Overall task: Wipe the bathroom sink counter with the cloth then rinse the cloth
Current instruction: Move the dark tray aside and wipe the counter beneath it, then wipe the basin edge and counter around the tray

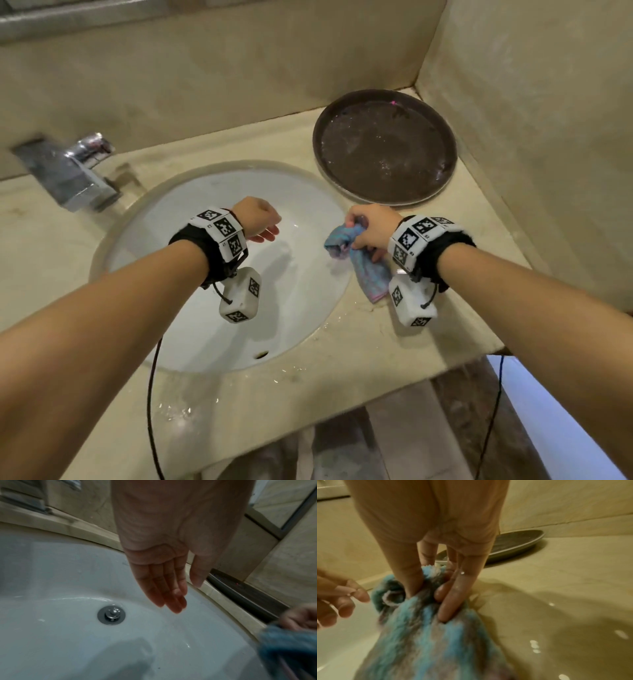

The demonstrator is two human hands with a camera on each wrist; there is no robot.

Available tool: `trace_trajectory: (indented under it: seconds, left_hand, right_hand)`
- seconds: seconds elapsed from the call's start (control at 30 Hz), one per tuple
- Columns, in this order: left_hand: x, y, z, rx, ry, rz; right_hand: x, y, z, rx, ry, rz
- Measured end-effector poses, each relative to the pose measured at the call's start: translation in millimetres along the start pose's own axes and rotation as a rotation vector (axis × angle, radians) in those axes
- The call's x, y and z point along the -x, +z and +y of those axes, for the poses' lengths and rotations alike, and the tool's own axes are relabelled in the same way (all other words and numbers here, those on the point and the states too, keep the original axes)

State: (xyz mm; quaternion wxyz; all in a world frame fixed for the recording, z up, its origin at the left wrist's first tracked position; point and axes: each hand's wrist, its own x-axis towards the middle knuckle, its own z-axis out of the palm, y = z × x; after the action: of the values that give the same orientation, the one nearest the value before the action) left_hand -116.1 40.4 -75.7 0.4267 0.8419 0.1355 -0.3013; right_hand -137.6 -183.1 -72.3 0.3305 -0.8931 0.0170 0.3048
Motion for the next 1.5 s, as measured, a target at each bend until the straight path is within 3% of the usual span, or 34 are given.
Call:
trace_trajectory:
  seconds: [0.23,0.33,0.43,0.6,0.7,0.83,0.93,1.03,1.1,1.2,1.33,1.5]
  left_hand:
    - [39.3,-39.8,-27.3,0.164,0.075,-0.020]
    - [49.4,-61.5,-42.2,0.202,0.064,0.051]
    - [54.6,-81.0,-59.1,0.119,0.077,0.152]
    - [61.6,-99.0,-70.2,0.385,0.182,0.207]
    - [66.5,-107.2,-68.6,0.304,0.286,0.318]
    - [71.0,-109.4,-64.9,0.269,0.404,0.341]
    - [65.8,-107.8,-64.8,0.307,0.334,0.386]
    - [57.3,-107.3,-66.5,0.438,0.228,0.368]
    - [53.6,-108.7,-66.5,0.527,0.148,0.317]
    - [51.0,-111.3,-62.5,0.583,0.113,0.107]
    - [50.6,-109.6,-57.2,0.645,0.155,-0.124]
    - [49.5,-101.7,-45.2,0.536,0.100,0.013]
  right_hand:
    - [-26.1,28.8,-99.4,-0.391,-0.112,-0.061]
    - [-30.6,37.7,-142.2,-0.448,-0.151,-0.047]
    - [-31.7,41.4,-174.4,-0.534,-0.110,-0.133]
    - [-33.9,52.1,-208.6,-0.600,-0.062,-0.286]
    - [-37.7,59.3,-218.1,-0.612,-0.004,-0.362]
    - [-40.1,62.9,-223.5,-0.652,0.016,-0.479]
    - [-47.7,61.6,-224.6,-0.343,-0.106,-0.306]
    - [-52.8,55.5,-223.2,0.141,-0.417,-0.016]
    - [-48.8,53.2,-221.0,0.440,-0.619,-0.083]
    - [-41.7,56.0,-217.4,0.706,-0.806,-0.140]
    - [-44.7,57.1,-213.0,0.771,-0.812,-0.179]
    - [-45.0,48.9,-212.4,0.813,-0.767,-0.025]
